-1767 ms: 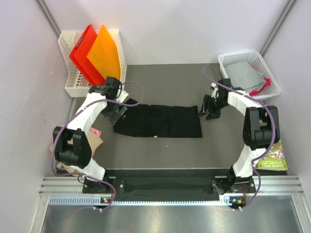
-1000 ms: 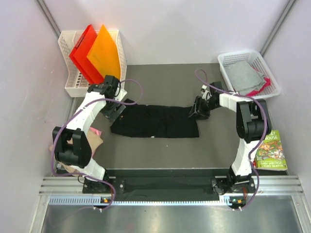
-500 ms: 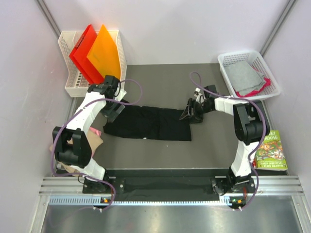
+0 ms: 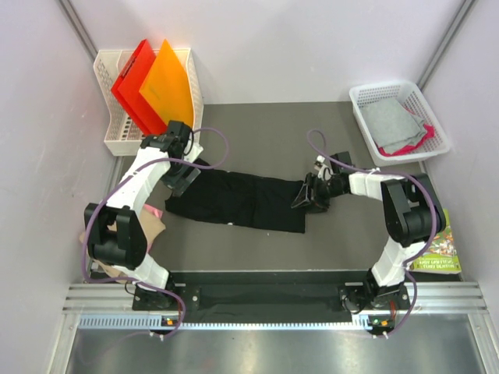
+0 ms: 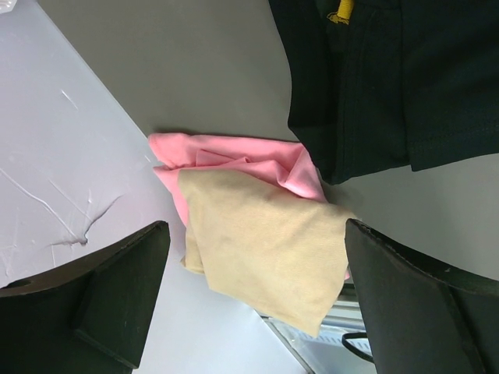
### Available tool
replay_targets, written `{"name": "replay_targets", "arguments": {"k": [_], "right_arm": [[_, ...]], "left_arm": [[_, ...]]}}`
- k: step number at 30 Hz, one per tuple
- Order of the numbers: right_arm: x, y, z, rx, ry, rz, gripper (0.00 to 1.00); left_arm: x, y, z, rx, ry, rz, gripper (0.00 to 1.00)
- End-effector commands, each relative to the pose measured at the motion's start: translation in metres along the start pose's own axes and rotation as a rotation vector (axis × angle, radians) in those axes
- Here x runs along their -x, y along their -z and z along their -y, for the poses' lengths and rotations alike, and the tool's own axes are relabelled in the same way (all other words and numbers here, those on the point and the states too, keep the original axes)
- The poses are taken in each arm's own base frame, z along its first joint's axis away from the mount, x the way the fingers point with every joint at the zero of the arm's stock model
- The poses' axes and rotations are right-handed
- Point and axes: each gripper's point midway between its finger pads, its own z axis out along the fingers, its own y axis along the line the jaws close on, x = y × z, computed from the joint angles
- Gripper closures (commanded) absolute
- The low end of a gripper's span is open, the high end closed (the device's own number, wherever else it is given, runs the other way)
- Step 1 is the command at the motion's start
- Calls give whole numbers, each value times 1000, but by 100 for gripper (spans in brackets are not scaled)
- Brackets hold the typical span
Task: Fold and stack the t-shirts
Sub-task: Grab one side of the 2/3 rectangular tshirt with right arm
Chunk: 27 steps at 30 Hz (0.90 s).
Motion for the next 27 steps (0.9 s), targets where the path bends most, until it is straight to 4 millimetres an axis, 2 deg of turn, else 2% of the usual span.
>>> {"name": "replay_targets", "arguments": {"k": [1, 8, 11, 14, 15, 16, 17, 21, 22, 25, 27], "right_arm": [[-24, -15, 23, -102, -2, -37, 45], [-10, -35, 9, -83, 18, -29, 48], [-6, -44, 4, -74, 7, -22, 55], [-3, -48, -2, -62, 9, -2, 73], [-2, -48, -3, -69, 14, 5, 88], [0, -44, -6, -69, 23, 15, 96], [3, -42, -7, -76, 37, 25, 100], [26, -10, -21, -119, 71, 94, 100], [34, 3, -30, -117, 82, 130, 100], [51, 43, -38, -160, 77, 202, 100], [55, 70, -30, -215, 46, 218, 100]], "left_arm": [[4, 14, -14, 41, 9, 40, 1], [-1, 17, -15, 51, 1, 35, 1], [-4, 19, -17, 61, -3, 33, 1], [-7, 20, -19, 76, -11, 31, 1], [-8, 19, -20, 80, -14, 30, 1], [-9, 20, -21, 82, -12, 30, 1], [-10, 19, -21, 81, -12, 30, 1], [-11, 17, -21, 72, -4, 29, 1], [-10, 17, -20, 69, -3, 29, 1], [-9, 15, -17, 54, 2, 29, 1], [-6, 16, -17, 47, 6, 37, 1]]}}
